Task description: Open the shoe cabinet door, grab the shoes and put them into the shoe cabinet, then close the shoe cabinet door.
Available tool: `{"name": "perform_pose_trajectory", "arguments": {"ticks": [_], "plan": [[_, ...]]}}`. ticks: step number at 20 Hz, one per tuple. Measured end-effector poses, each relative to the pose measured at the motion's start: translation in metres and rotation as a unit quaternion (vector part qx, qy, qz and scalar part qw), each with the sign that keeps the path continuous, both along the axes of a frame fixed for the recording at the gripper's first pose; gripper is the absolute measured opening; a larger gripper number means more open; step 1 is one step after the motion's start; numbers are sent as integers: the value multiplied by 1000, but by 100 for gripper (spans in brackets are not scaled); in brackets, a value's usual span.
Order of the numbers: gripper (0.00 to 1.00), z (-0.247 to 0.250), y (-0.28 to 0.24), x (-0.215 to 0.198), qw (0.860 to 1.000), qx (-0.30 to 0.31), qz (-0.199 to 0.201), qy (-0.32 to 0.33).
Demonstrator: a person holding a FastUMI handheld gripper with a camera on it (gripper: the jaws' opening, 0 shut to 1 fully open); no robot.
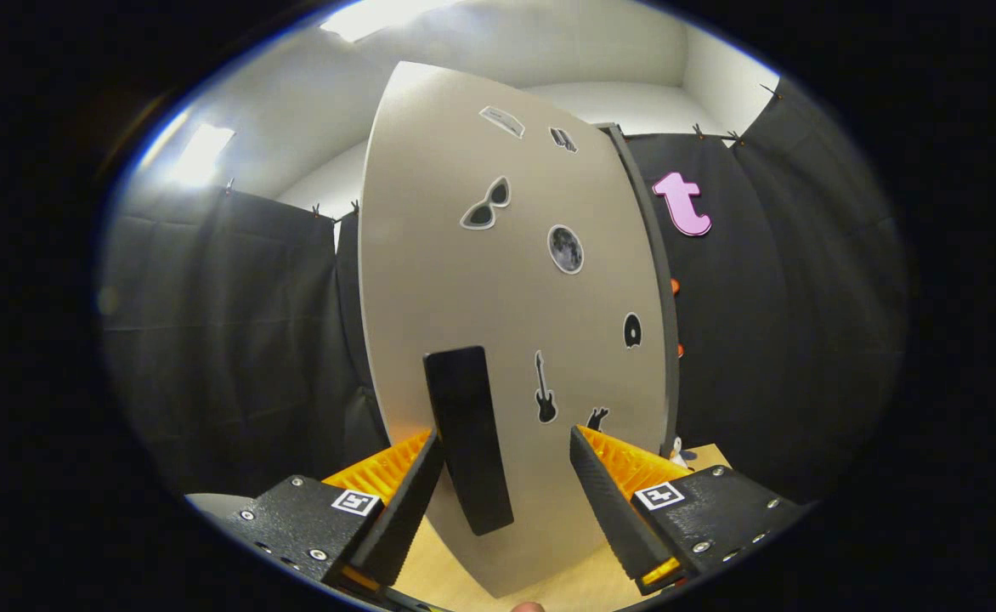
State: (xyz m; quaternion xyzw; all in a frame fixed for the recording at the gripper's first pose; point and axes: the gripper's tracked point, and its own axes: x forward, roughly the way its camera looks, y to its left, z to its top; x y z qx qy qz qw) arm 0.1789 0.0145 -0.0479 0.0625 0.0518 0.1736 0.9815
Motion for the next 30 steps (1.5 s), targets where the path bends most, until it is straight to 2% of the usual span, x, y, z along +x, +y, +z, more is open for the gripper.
{"name": "perform_pose_trajectory", "arguments": {"ticks": [3,9,30], "plan": [[96,-5,22,13,1000,19,11,11],[97,-1,45,30,1000,0,10,4],[97,-6,68,71,997,-50,-57,0]]}}
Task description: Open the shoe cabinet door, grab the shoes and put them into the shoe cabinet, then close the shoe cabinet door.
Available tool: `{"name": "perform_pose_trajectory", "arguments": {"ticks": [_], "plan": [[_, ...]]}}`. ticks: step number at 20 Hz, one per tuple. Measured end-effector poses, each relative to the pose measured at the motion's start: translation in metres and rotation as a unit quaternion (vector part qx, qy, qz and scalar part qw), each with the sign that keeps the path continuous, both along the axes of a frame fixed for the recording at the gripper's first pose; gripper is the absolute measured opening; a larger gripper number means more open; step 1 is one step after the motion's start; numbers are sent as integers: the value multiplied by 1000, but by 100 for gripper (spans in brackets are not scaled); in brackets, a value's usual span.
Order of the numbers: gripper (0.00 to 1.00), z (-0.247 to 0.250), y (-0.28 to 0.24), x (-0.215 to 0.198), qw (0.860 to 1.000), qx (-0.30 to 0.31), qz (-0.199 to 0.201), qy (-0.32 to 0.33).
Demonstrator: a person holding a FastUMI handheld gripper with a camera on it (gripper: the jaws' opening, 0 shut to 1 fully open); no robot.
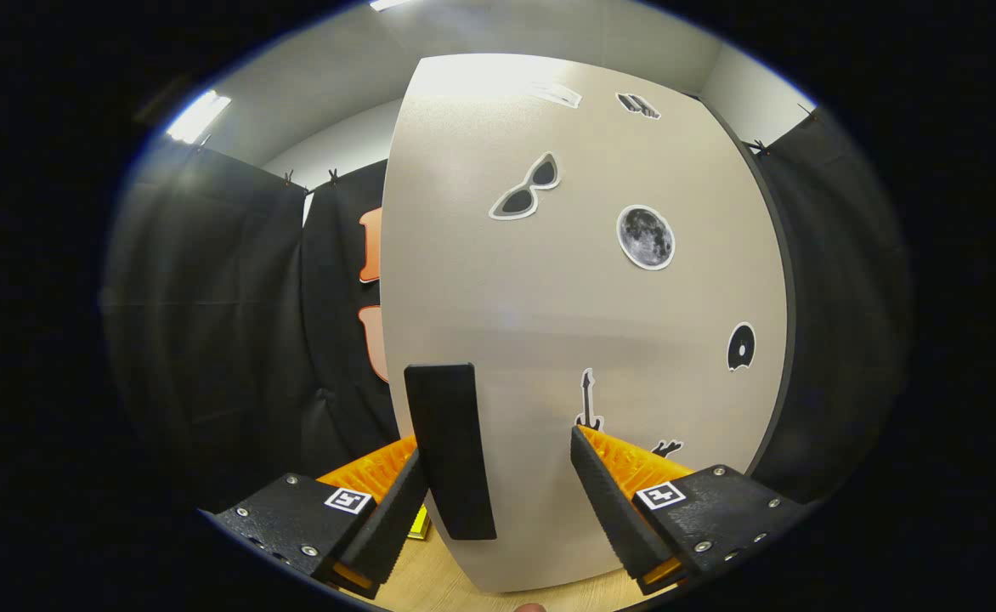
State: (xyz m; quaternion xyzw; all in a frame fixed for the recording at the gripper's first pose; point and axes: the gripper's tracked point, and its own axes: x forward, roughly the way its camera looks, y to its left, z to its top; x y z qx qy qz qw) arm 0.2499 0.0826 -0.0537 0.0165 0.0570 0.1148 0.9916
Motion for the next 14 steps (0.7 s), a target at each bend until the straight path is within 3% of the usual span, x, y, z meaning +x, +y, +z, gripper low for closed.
{"name": "perform_pose_trajectory", "arguments": {"ticks": [14], "plan": [[94,-6,9,11,998,-33,-53,-9]]}}
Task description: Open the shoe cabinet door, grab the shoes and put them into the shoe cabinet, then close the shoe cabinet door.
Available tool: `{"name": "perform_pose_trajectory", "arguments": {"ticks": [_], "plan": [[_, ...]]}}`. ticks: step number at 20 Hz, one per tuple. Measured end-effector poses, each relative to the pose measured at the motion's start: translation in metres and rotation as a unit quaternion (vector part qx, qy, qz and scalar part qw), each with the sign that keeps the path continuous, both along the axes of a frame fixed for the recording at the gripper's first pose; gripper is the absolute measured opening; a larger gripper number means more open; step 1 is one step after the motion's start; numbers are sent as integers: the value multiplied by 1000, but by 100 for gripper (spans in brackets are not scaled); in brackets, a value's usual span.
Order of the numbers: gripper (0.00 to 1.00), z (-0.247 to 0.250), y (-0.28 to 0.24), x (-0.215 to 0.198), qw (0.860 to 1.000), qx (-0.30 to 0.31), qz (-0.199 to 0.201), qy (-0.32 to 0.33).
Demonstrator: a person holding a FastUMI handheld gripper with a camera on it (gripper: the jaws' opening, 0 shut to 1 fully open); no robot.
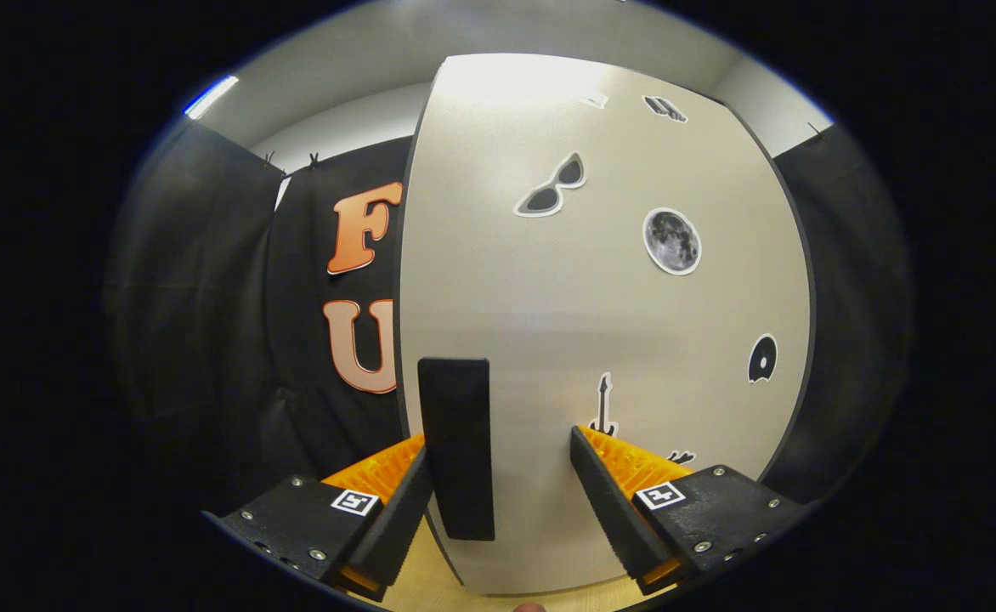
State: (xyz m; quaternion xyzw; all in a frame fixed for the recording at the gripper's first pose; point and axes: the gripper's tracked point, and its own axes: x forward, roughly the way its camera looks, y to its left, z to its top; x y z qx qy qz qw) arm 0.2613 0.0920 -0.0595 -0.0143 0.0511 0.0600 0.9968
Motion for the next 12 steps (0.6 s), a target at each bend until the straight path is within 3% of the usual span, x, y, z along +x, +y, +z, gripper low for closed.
{"name": "perform_pose_trajectory", "arguments": {"ticks": [6,12], "plan": [[95,6,7,-10,1000,6,12,-2],[95,30,-12,-62,1000,14,13,-16]]}}
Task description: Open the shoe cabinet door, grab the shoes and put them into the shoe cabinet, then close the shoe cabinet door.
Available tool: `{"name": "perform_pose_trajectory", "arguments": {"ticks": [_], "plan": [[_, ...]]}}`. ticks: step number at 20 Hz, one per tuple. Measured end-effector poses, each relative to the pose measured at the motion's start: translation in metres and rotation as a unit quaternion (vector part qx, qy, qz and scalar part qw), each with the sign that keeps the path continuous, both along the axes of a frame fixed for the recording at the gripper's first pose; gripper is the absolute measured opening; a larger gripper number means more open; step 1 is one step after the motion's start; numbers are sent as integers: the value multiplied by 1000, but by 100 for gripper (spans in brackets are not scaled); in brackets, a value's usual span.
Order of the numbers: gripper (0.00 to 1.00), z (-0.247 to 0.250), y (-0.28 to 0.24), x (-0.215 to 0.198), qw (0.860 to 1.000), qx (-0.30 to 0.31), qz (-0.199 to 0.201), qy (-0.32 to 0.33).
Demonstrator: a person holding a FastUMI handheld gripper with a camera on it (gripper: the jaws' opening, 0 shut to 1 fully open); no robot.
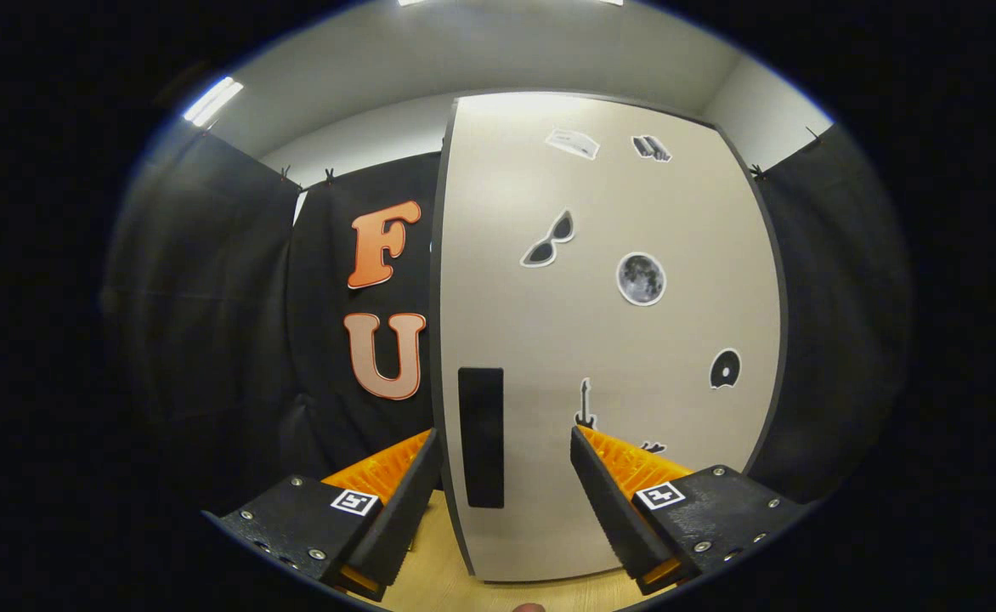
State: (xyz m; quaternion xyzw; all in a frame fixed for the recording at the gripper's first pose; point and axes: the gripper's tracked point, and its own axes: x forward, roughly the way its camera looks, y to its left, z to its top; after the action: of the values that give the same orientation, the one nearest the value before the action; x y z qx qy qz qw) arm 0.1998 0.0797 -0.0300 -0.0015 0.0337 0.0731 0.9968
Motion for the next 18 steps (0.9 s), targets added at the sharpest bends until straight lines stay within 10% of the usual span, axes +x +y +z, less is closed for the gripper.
{"name": "perform_pose_trajectory", "arguments": {"ticks": [18], "plan": [[95,35,-119,-217,999,14,-50,4]]}}
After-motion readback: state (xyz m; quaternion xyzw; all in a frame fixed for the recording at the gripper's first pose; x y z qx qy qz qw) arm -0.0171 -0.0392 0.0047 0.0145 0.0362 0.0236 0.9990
